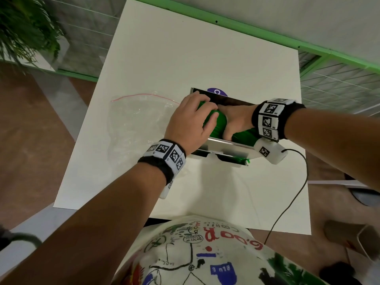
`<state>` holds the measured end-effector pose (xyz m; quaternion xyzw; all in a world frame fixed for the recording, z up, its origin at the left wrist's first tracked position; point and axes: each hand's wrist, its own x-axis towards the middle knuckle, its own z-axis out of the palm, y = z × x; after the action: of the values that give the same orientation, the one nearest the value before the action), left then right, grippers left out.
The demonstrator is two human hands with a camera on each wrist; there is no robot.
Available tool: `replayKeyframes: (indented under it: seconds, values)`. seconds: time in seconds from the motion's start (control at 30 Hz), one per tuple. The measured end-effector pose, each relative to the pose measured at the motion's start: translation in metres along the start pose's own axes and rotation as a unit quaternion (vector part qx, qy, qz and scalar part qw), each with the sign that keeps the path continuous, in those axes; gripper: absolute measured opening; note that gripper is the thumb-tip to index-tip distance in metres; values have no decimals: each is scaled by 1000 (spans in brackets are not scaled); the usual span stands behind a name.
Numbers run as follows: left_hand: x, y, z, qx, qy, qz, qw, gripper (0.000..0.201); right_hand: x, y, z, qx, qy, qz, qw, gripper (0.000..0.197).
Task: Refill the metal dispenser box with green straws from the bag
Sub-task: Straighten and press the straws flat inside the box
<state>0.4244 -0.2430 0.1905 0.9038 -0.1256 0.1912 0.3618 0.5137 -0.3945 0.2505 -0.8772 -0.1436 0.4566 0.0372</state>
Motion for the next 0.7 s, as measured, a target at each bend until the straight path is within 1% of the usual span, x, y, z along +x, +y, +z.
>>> replayKeyframes:
  seconds: [0.07, 0.17, 0.2, 0.27, 0.37, 0.43, 0.5, 0.6, 0.7]
  values:
    - [0, 0, -1, 3, 0, 1, 1000, 28, -2, -1, 0, -11, 6, -6, 1000, 91]
    - [1, 3, -5, -15, 11, -4, 1000, 31, -5, -1, -4, 12, 6, -12, 1000, 72]
    - [2, 4, -6, -27, 19, -18, 999, 33, -6, 1, -5, 23, 7, -15, 1000, 71]
    - [6, 9, -7, -64, 39, -74, 994, 38, -8, 7, -5, 45, 27, -20, 998, 75]
    - [14, 14, -8, -134, 86, -157, 975, 41, -13, 11, -2, 61, 59, -31, 996, 76]
    - [18, 14, -7, -165, 106, -189, 962, 44, -15, 11, 0, 65, 74, -36, 994, 76]
    - [19, 14, -6, -201, 108, -208, 951, 51, -16, 10, 0, 60, 80, -40, 994, 78]
    - [18, 15, -5, -256, 96, -251, 929, 58, -14, 7, -3, 68, 64, -40, 995, 77]
    - [20, 13, -6, -259, 94, -269, 923, 56, -15, 6, -9, 97, 32, -44, 994, 69]
